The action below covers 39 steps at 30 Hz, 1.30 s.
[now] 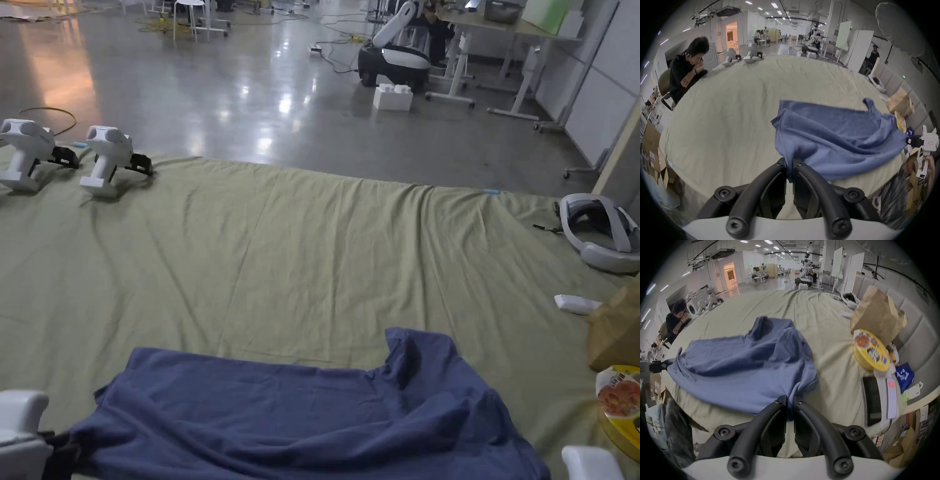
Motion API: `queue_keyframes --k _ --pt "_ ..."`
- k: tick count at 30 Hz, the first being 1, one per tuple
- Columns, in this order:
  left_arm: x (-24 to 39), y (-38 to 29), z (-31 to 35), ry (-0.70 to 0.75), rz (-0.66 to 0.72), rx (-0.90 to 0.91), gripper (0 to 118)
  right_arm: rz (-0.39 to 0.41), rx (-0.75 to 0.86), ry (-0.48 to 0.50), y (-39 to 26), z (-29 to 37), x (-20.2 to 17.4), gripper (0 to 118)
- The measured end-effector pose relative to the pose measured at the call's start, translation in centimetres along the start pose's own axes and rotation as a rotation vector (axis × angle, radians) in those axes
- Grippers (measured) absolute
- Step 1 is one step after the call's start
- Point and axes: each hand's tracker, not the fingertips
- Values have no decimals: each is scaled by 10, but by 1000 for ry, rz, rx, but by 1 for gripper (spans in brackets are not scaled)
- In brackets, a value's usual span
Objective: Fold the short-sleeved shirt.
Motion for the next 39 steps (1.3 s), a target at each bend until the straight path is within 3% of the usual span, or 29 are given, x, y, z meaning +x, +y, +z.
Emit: queue_keyframes --k 8,15,17,19,20,21,22,23,28,35,37,38,39 --pt "-2 -54 -30 25 -7 -103 9 33 -99 -71 -58 -30 -17 10" --pt "7 -53 -39 62 -6 -104 9 131 -88 -138 -58 -41 -34 12" --pt "10 -47 -37 69 -11 -103 10 136 -85 -143 -50 -32 -40 22" --pt "14 -41 -31 73 -21 -92 21 134 -35 -155 -41 -20 -43 54" --pt "16 -37 -28 78 -26 -75 31 126 9 -160 -34 -12 -44 70" --pt "17 -31 -24 76 -31 -46 52 113 57 -155 -27 -3 -46 75" --pt "19 -24 -20 61 -24 -24 64 104 110 -155 -19 6 -49 76" --pt "21 -18 -16 44 -12 7 66 97 162 -151 -11 14 -52 77" --pt "42 21 4 9 -16 202 66 63 386 -114 30 33 -62 78" --pt "81 59 20 13 -5 534 65 -48 681 -74 69 44 -97 73" --pt "89 66 24 24 2 614 64 -72 738 -56 77 46 -107 59" --pt "93 68 27 34 1 643 61 -77 765 -45 79 47 -110 42" --pt "95 69 24 38 -2 671 48 -85 789 -46 82 48 -114 27"
